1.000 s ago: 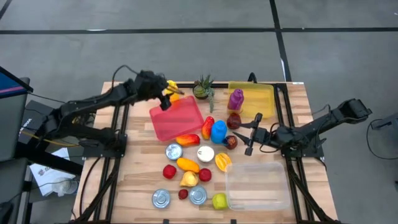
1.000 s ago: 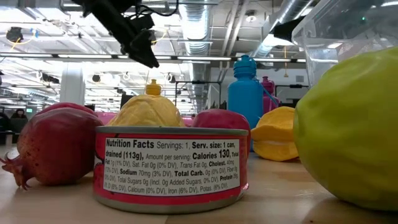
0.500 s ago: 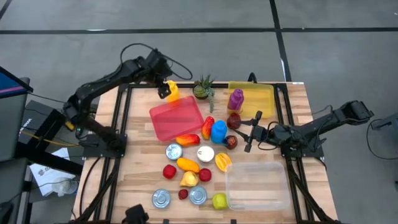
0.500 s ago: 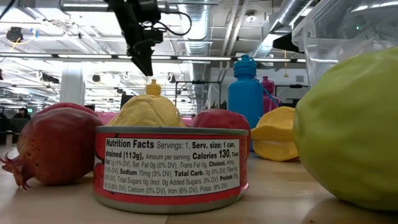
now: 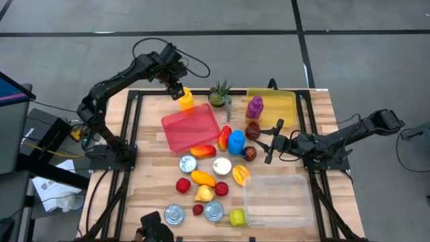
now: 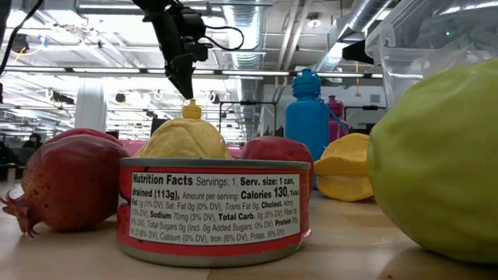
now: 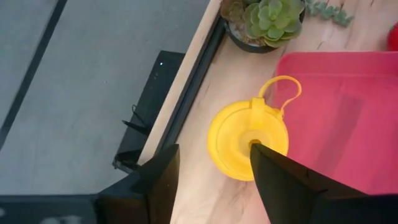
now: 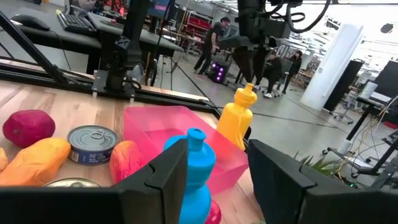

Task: Pick & Place Food Item
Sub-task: Put the yellow water bottle into the yellow bin

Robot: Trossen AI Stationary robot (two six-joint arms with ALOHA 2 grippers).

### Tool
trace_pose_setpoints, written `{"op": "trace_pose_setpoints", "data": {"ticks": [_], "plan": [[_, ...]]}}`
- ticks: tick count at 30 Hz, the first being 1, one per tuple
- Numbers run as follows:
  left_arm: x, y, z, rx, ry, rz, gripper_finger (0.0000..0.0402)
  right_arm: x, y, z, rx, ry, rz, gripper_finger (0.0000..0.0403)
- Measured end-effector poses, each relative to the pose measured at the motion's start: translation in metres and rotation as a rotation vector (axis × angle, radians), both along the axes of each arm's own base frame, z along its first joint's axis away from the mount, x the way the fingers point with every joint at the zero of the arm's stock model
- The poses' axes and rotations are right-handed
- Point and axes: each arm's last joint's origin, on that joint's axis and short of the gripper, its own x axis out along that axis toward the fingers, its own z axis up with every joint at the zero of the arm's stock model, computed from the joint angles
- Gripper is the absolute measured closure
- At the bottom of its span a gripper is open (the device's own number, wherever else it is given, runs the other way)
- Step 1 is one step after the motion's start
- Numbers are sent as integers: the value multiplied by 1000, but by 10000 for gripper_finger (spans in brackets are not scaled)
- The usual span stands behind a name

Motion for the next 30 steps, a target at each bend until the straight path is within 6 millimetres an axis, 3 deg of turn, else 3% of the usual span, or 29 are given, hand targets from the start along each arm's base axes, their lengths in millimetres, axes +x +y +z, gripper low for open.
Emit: {"op": "trace_pose_setpoints", "data": {"ticks": [9,22,30], "plan": [[3,-4,0,-42,-31,-36,207,1,-2,0,8,-3,12,244],[3,-2,1,-6,-25,-26,132,1,-2,0,8,-3,12,244],[4,2,2,55,-9,3,132,1,-2,0,8,-4,12,244]]}}
